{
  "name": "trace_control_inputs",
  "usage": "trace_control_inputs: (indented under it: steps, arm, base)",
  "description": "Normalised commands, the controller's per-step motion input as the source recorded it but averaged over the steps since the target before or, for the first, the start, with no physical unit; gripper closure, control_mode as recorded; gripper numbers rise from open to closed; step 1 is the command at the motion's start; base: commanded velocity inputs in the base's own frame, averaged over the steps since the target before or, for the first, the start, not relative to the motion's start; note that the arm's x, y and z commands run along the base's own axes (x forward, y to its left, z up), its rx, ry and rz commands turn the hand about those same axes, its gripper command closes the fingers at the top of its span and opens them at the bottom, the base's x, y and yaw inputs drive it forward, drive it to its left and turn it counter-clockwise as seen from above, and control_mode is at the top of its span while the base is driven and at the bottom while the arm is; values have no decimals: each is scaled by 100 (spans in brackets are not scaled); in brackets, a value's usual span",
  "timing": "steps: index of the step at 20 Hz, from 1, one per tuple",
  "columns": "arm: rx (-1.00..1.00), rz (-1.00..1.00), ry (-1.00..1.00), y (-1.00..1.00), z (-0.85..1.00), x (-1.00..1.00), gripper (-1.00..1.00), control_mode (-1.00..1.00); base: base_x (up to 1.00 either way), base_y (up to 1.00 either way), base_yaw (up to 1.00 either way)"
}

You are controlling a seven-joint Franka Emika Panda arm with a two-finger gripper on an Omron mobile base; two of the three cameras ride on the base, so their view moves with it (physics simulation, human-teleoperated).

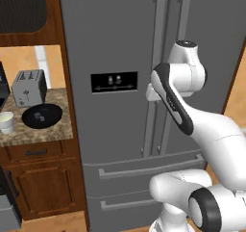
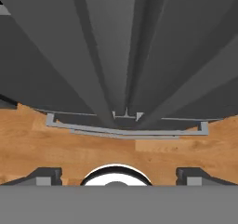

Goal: Grab a lemon wedge from the fridge and one ice cube from the ice bowl, and put them in the glass of lemonade.

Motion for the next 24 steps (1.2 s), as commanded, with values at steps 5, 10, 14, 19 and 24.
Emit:
trace_control_inputs:
  steps: [5, 10, 14, 19, 24]
  arm:
    - [0, 0, 0, 0, 0, 0, -100, 100]
    - [0, 0, 0, 0, 0, 0, -100, 100]
    - [0, 0, 0, 0, 0, 0, -100, 100]
    - [0, 0, -3, 0, 0, -7, -100, -100]
    - [0, 0, -19, 0, 9, -21, -100, -100]
  base:
    - [-65, 0, 0]
    - [-52, -2, 0]
    - [-41, -7, -2]
    - [-8, -1, 0]
    - [0, 0, 0]
